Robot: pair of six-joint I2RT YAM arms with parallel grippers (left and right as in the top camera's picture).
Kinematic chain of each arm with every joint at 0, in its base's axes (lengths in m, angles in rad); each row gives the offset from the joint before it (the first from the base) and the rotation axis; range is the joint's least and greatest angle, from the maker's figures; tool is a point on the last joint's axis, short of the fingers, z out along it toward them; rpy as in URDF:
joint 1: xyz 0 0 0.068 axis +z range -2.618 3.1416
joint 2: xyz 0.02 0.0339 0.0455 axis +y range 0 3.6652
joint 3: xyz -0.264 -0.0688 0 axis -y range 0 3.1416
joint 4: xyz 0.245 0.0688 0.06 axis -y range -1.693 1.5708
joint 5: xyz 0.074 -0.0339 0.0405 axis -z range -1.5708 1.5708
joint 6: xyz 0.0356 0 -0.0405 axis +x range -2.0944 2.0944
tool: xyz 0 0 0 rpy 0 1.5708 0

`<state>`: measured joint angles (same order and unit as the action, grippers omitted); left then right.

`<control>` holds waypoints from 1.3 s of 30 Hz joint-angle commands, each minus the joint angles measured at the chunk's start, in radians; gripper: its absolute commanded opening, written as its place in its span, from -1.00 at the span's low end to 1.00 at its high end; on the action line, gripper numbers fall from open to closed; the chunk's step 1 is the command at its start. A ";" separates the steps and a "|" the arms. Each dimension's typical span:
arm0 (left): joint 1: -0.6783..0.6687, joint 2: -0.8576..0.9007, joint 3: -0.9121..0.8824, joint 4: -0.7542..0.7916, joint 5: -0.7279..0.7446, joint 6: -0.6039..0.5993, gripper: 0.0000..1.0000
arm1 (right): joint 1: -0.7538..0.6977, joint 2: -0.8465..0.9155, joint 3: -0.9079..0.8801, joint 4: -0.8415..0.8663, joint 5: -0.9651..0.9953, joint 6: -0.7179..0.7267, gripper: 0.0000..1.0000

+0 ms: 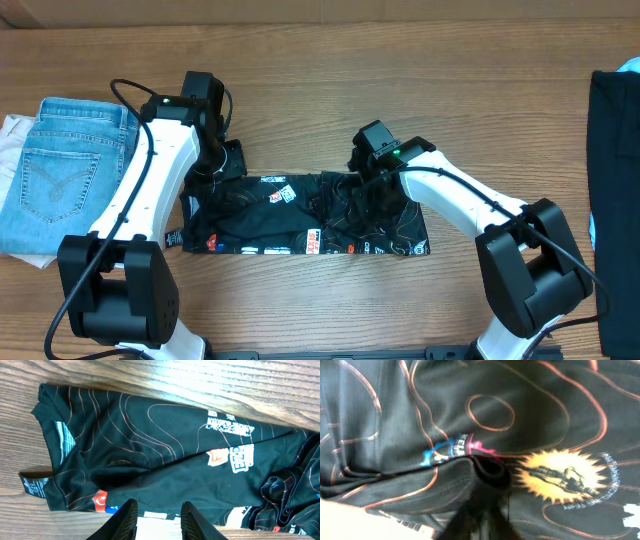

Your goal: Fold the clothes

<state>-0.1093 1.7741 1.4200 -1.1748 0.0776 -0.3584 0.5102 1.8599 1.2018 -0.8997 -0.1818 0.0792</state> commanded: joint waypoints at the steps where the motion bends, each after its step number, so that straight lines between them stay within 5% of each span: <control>1: -0.002 -0.003 0.006 0.001 -0.007 0.022 -0.35 | 0.000 -0.016 -0.004 0.009 -0.080 -0.025 -0.83; 7: -0.002 -0.003 0.006 0.006 -0.007 0.022 -0.35 | 0.017 -0.016 -0.004 0.016 -0.344 -0.237 -0.52; 18: -0.002 -0.003 0.006 0.006 -0.007 0.023 -0.35 | 0.045 -0.016 -0.004 -0.028 -0.352 -0.320 -0.50; 20: -0.002 -0.003 0.006 0.004 -0.007 0.023 -0.35 | 0.045 -0.016 -0.004 -0.013 -0.260 -0.264 -0.60; 25: -0.002 -0.003 0.006 0.003 -0.007 0.023 -0.35 | 0.031 -0.031 0.044 -0.022 0.066 -0.074 -0.49; 28: -0.002 -0.003 0.006 0.004 -0.007 0.022 -0.35 | 0.014 -0.041 0.061 -0.016 0.093 -0.079 -0.18; 31: -0.002 -0.003 0.006 -0.002 -0.007 0.023 -0.34 | -0.009 -0.036 0.061 -0.023 0.103 -0.082 -0.17; 39: 0.015 -0.002 0.006 -0.076 -0.071 0.023 0.10 | -0.095 -0.073 0.062 -0.034 0.279 0.117 -0.22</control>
<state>-0.1089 1.7741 1.4200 -1.2388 0.0505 -0.3519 0.4477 1.8484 1.2381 -0.9375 0.0040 0.1051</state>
